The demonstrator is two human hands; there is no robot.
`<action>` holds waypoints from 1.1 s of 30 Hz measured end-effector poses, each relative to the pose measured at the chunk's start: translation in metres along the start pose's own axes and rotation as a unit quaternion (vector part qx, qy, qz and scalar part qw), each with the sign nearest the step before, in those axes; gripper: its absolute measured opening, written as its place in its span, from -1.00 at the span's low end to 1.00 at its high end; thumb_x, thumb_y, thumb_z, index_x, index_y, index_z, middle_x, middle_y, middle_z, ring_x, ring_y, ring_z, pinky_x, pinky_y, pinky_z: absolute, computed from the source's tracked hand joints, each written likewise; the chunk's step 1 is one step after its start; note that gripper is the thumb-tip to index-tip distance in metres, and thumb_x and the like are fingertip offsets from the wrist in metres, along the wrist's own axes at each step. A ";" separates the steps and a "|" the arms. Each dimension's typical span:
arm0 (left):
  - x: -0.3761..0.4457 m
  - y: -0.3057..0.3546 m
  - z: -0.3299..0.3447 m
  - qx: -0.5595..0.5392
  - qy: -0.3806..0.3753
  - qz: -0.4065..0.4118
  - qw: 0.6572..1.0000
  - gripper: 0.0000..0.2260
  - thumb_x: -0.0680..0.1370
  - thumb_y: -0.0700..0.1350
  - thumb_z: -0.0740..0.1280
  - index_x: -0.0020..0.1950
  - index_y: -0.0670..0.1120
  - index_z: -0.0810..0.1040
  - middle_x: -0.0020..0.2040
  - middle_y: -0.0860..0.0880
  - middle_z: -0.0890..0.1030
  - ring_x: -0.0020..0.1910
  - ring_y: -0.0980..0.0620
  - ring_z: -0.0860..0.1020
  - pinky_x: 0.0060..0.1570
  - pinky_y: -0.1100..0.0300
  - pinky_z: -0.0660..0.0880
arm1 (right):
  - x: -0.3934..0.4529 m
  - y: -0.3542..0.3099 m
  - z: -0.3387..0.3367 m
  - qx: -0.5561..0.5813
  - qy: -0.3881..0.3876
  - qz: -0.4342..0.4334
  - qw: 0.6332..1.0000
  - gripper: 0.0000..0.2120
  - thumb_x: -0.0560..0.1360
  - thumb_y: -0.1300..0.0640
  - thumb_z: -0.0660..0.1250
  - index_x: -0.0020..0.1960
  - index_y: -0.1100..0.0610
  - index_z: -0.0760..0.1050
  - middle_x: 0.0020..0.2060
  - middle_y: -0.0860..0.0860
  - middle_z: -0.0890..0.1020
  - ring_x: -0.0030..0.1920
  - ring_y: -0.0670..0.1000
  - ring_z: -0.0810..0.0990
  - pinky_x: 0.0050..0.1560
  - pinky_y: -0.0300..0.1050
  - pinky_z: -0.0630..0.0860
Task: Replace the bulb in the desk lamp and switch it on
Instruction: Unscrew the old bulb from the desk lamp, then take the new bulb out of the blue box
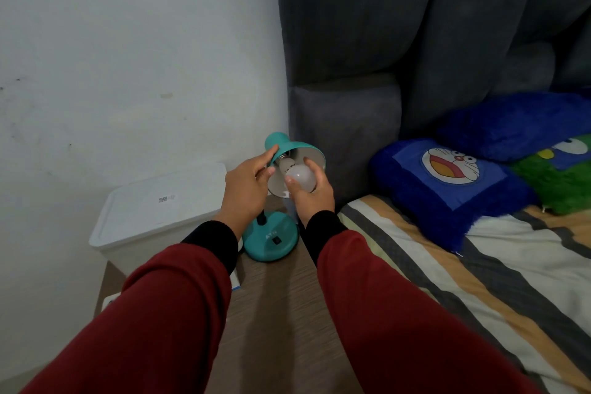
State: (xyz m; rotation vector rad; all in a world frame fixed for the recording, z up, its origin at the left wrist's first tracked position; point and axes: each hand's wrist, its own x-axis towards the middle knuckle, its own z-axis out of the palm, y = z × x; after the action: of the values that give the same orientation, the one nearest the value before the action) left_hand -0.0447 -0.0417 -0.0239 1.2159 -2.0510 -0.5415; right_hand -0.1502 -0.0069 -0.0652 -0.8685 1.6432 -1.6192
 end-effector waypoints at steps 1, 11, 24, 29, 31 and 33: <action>-0.001 0.001 0.000 0.006 -0.002 0.000 1.000 -0.62 0.59 -0.19 0.22 0.41 0.01 0.38 0.25 -0.11 0.57 0.15 0.05 0.52 0.02 0.58 0.17 | -0.001 -0.001 -0.002 0.000 -0.003 0.002 1.000 -0.47 0.45 0.10 0.40 0.39 0.00 0.36 0.29 0.10 0.46 0.25 0.09 0.49 0.28 0.02 0.48; -0.016 -0.004 -0.011 0.102 -0.052 -0.089 0.989 -0.60 0.57 -0.10 0.25 0.41 -0.10 0.36 0.33 -0.16 0.51 0.34 -0.09 0.44 0.36 0.15 0.27 | -0.007 -0.007 -0.005 0.011 -0.001 0.024 1.000 -0.60 0.28 0.10 0.52 -0.08 -0.13 0.35 -0.17 -0.14 0.46 0.06 0.15 0.58 0.09 0.17 0.57; -0.053 -0.020 -0.047 0.237 -0.129 -0.137 0.953 -0.59 0.57 -0.03 0.24 0.40 -0.12 0.38 0.36 -0.16 0.46 0.37 -0.13 0.38 0.30 0.08 0.37 | -0.046 -0.030 -0.015 -0.262 -0.065 0.055 0.961 -0.43 0.37 0.13 0.45 0.34 0.20 0.38 0.27 0.17 0.48 0.23 0.14 0.51 0.15 -0.12 0.47; -0.075 -0.036 -0.056 0.263 -0.145 -0.151 0.942 -0.58 0.56 -0.01 0.25 0.39 -0.11 0.37 0.35 -0.15 0.46 0.34 -0.12 0.41 0.28 0.06 0.41 | -0.069 -0.031 -0.004 -0.385 -0.088 0.031 0.918 -0.46 0.39 0.00 0.42 0.27 0.25 0.45 0.21 0.16 0.56 0.22 0.13 0.53 0.14 -0.13 0.46; -0.086 -0.044 -0.058 0.257 -0.141 -0.156 0.943 -0.60 0.56 -0.04 0.25 0.38 -0.11 0.39 0.35 -0.15 0.46 0.33 -0.12 0.43 0.27 0.07 0.42 | -0.078 -0.025 0.002 -0.402 -0.094 0.023 0.910 -0.46 0.38 -0.01 0.42 0.27 0.23 0.44 0.21 0.16 0.55 0.20 0.14 0.54 0.12 -0.12 0.47; -0.095 -0.053 -0.058 0.253 -0.134 -0.162 0.944 -0.63 0.55 -0.07 0.25 0.34 -0.13 0.43 0.32 -0.16 0.48 0.30 -0.12 0.45 0.23 0.07 0.44 | -0.087 -0.017 0.008 -0.412 -0.110 0.005 0.905 -0.47 0.40 0.02 0.40 0.31 0.18 0.42 0.23 0.16 0.52 0.22 0.14 0.51 0.16 -0.10 0.46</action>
State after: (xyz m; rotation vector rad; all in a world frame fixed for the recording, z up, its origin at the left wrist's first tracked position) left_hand 0.0612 0.0159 -0.0515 1.8953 -2.3162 -0.3485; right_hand -0.0949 0.0609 -0.0478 -1.3769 2.1649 -0.7221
